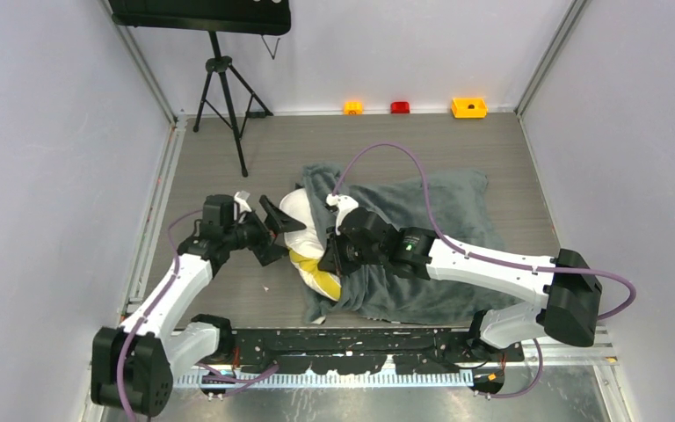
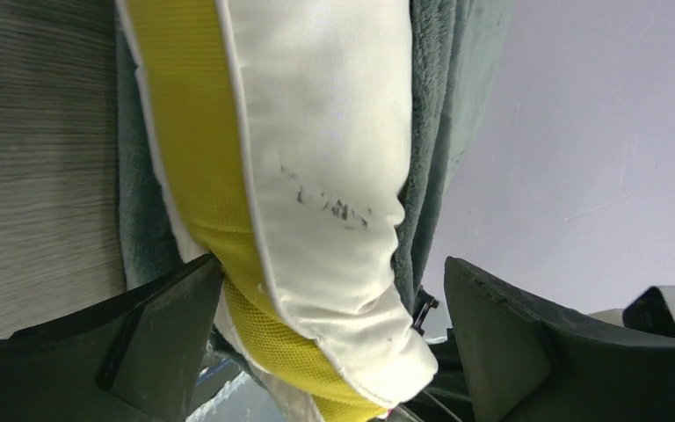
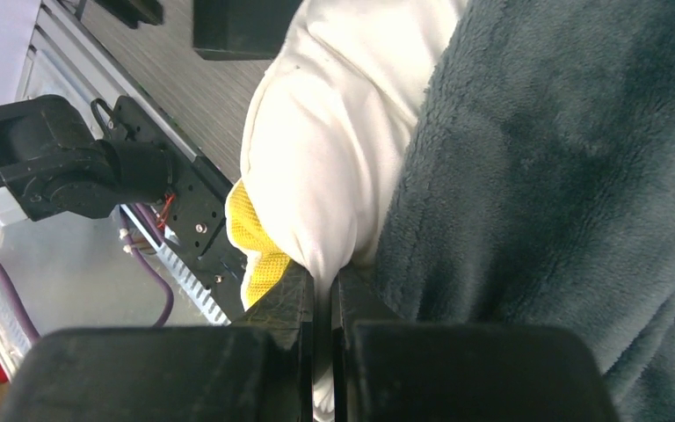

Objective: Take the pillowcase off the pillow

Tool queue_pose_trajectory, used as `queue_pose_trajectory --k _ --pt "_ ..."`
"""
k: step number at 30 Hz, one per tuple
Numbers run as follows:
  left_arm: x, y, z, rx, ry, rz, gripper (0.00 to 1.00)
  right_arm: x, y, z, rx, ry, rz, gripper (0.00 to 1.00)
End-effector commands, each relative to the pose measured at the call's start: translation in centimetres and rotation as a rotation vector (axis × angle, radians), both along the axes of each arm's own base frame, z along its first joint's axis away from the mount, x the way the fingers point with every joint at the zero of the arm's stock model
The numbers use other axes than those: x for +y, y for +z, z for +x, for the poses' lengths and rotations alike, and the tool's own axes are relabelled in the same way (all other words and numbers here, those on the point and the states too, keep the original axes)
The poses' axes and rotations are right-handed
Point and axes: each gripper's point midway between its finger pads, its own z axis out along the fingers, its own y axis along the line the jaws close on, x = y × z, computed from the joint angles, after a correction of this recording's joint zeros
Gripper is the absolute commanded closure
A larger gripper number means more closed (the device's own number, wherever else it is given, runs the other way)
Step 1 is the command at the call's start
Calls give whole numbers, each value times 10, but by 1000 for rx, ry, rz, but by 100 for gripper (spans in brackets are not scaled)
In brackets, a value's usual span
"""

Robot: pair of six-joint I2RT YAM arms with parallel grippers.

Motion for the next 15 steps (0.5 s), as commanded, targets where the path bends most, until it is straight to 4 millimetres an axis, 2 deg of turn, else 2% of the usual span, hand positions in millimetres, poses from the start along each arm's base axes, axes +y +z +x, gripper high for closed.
queue_pose_trajectory --k 1,4,5,6,8,9,12,14,15 --pt "-21 5 14 -50 -16 -58 0 15 31 7 -37 13 97 100" --pt "-34 5 17 -70 -38 -76 0 16 30 6 -29 17 99 99" --pt "-36 3 18 -64 -43 -75 3 16 30 5 -27 20 98 95" --pt "-37 1 18 -59 -46 -70 8 15 30 5 -28 16 94 83" --pt "-38 -2 21 -71 -57 -68 26 10 35 8 -38 -14 90 50" --pt "-38 -5 23 -73 -59 -61 37 4 38 14 -59 -50 78 41" --pt "-36 -11 25 -80 -57 -31 70 -17 52 26 -116 -143 48 31" --pt "-33 -17 25 -80 -52 -6 83 -33 64 33 -154 -208 42 26" --pt "-32 -20 25 -83 -52 8 86 -42 68 36 -165 -240 33 24"
